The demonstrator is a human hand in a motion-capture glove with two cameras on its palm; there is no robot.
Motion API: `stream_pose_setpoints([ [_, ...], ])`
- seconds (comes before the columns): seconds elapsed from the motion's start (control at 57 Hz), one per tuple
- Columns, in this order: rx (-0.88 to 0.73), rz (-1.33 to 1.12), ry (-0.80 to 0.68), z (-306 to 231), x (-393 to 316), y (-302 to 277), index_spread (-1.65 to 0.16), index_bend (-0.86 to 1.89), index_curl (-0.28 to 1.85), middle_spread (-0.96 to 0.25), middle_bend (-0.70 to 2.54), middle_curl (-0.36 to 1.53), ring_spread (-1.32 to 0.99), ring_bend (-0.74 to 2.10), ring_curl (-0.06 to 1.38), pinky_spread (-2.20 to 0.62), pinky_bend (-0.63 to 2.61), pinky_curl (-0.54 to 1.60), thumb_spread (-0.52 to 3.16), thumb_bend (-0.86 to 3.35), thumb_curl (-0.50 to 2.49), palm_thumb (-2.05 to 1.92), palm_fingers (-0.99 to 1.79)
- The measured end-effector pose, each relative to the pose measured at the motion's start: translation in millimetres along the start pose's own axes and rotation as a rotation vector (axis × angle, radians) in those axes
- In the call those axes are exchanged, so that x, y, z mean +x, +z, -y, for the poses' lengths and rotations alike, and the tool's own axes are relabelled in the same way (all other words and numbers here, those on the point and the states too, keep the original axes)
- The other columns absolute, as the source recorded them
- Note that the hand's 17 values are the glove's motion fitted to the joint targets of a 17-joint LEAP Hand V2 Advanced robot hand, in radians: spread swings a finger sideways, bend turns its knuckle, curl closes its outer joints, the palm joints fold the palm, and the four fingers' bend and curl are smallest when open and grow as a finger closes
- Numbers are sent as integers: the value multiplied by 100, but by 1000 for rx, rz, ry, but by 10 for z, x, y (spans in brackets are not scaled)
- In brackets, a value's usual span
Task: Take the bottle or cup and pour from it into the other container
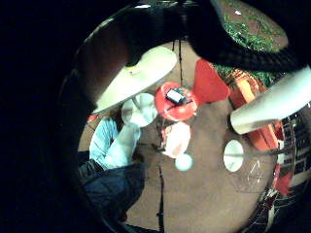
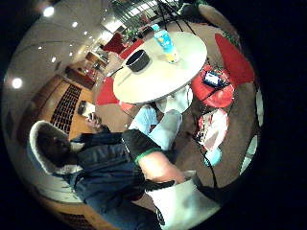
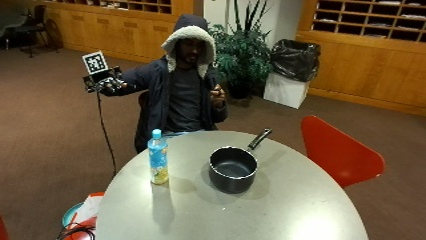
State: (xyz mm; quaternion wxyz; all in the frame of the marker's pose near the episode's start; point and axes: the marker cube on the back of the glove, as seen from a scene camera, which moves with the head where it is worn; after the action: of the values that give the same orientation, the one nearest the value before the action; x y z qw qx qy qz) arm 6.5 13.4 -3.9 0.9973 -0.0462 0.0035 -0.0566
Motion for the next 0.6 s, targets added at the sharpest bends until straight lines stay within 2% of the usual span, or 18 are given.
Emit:
stream_pose_setpoints([
  [0.053, 42, -2, -39, 36, 3, 25, -27, 32, 14, -9, 36, 11, 8, 18, 5, 22, 24, 8, 47, 9, 10, 23, 50],
  [0.14, 180, -7, 1, 186, -21, 99, -34, 31, 20, -11, 37, 16, 11, 17, 8, 30, 23, 14, 64, 5, 15, 25, 47],
  [0.21, 206, 8, -58, 251, 2, 148, -37, 29, 23, -12, 36, 19, 12, 17, 10, 33, 22, 16, 71, 2, 18, 26, 47],
  [0.281, 252, 31, -18, 358, -1, 252, -39, 26, 25, -12, 37, 22, 13, 17, 10, 35, 21, 18, 75, -1, 21, 26, 47],
  [0.368, 165, 57, -18, 440, 22, 401, -40, 22, 26, -10, 35, 24, 15, 18, 12, 37, 21, 20, 78, -3, 24, 26, 45],
  [0.438, 198, 90, 70, 675, -7, 590, -41, 18, 27, -9, 34, 25, 15, 17, 12, 37, 21, 22, 79, -3, 26, 26, 44],
  [0.509, 148, 109, -35, 889, 42, 773, -41, 17, 28, -8, 33, 26, 15, 17, 13, 38, 21, 24, 79, -3, 28, 25, 43],
  [0.596, 170, 147, 40, 1251, 10, 1083, -41, 16, 28, -8, 32, 28, 16, 17, 13, 38, 22, 26, 79, -3, 30, 25, 40],
])
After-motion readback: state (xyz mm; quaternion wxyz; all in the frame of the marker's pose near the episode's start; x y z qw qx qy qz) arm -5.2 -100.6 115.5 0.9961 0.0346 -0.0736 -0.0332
